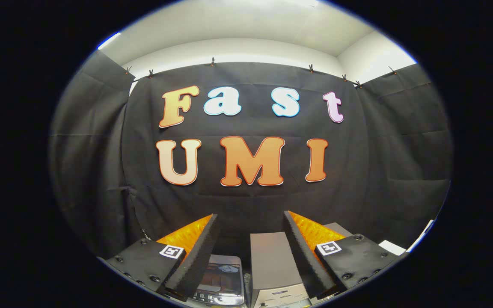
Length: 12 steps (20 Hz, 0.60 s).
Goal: Put the clothes into the washing machine and then close the washing machine lid.
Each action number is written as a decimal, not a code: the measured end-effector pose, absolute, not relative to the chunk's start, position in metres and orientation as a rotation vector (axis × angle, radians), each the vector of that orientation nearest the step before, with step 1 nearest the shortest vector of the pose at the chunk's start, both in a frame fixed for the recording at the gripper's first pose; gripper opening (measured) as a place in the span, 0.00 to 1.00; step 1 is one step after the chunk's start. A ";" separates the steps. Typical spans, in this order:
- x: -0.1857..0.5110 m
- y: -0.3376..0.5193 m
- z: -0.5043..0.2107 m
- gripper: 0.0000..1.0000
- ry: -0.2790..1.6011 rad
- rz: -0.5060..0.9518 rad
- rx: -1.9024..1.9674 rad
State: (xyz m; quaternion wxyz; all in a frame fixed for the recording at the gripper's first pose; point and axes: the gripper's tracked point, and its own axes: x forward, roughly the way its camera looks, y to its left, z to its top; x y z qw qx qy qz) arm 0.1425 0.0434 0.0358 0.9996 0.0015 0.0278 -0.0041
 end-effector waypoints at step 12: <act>0.121 -0.008 0.053 0.97 0.057 -0.029 0.006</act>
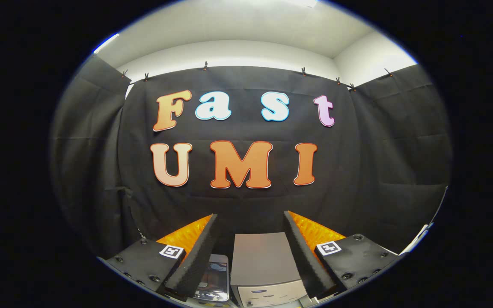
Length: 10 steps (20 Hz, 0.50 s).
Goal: Put the clothes into the washing machine and then close the washing machine lid.
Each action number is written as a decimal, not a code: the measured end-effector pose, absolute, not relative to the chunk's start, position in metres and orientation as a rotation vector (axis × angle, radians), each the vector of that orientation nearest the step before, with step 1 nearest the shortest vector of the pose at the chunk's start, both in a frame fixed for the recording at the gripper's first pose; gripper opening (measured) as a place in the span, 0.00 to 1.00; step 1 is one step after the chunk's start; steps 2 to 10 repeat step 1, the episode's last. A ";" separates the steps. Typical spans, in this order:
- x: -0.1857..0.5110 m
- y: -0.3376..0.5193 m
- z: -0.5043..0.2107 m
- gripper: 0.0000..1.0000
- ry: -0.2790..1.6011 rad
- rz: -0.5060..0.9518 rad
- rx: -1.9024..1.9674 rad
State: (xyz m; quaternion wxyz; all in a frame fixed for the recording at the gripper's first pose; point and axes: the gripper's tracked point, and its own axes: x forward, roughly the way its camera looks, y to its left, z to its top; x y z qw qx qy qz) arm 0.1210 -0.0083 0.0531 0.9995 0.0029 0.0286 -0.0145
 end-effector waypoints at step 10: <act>0.120 -0.011 0.053 0.97 0.056 -0.030 0.008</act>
